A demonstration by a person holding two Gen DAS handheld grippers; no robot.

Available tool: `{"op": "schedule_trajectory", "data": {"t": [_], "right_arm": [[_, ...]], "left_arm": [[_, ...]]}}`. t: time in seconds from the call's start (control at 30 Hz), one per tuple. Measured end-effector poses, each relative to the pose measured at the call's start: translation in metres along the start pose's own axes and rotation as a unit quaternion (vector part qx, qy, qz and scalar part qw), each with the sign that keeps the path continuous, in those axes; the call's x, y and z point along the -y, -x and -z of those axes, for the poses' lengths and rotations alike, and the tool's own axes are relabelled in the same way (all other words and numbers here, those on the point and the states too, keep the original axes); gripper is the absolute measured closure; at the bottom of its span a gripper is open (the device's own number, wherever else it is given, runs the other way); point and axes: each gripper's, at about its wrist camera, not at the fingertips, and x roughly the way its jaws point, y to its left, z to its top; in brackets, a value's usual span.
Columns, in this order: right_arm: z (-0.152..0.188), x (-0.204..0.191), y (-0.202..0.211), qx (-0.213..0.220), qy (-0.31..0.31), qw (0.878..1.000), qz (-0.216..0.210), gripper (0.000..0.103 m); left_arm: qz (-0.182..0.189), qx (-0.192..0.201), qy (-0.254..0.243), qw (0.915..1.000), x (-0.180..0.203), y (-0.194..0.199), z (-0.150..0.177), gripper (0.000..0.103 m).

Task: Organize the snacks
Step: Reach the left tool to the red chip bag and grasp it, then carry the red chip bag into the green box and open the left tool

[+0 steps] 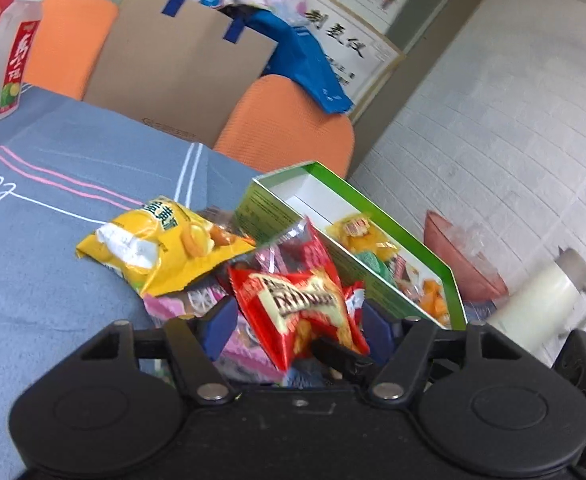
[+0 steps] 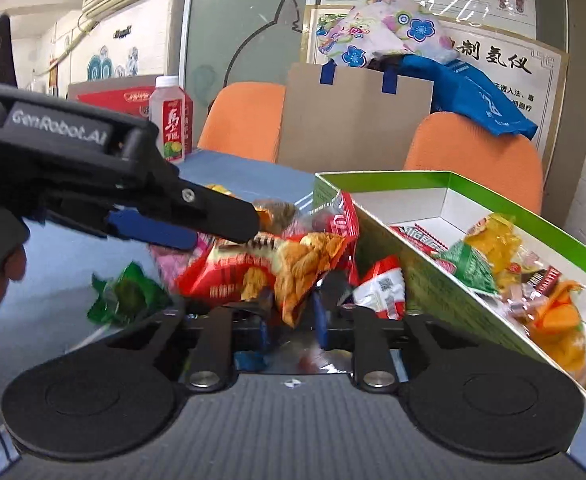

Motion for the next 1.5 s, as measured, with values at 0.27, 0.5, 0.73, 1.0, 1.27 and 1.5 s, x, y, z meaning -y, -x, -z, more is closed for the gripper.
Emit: {"op": "schedule_trajectory", "data": {"t": [0.27, 0.5, 0.73, 1.0, 1.27, 1.5], "right_arm": [[0.031, 0.003, 0.069, 0.019, -0.026, 0.999, 0.007, 0.099], [0.033, 0.004, 0.084, 0.029, -0.015, 0.999, 0.019, 0.055], [0.014, 0.011, 0.05, 0.022, 0.005, 1.0, 0.011, 0.015], [0.005, 0.031, -0.001, -0.032, -0.005, 0.999, -0.028, 0.025], [0.011, 0.012, 0.028, -0.008, 0.009, 1.0, -0.01, 0.071], [-0.013, 0.014, 0.075, 0.068, 0.013, 0.997, 0.021, 0.071]], "left_arm": [[0.052, -0.041, -0.015, 0.9977, 0.024, 0.008, 0.041, 0.0], [0.009, -0.011, 0.018, 0.9997, 0.021, 0.001, 0.048, 0.0], [0.008, -0.014, 0.081, 0.9966, 0.001, -0.017, 0.036, 0.0], [0.008, -0.019, 0.107, 0.9941, -0.011, -0.033, 0.027, 0.037], [0.025, -0.018, 0.09, 0.9955, -0.003, -0.015, 0.033, 0.068], [0.06, 0.026, 0.044, 0.9969, 0.039, 0.01, 0.009, 0.068]]}}
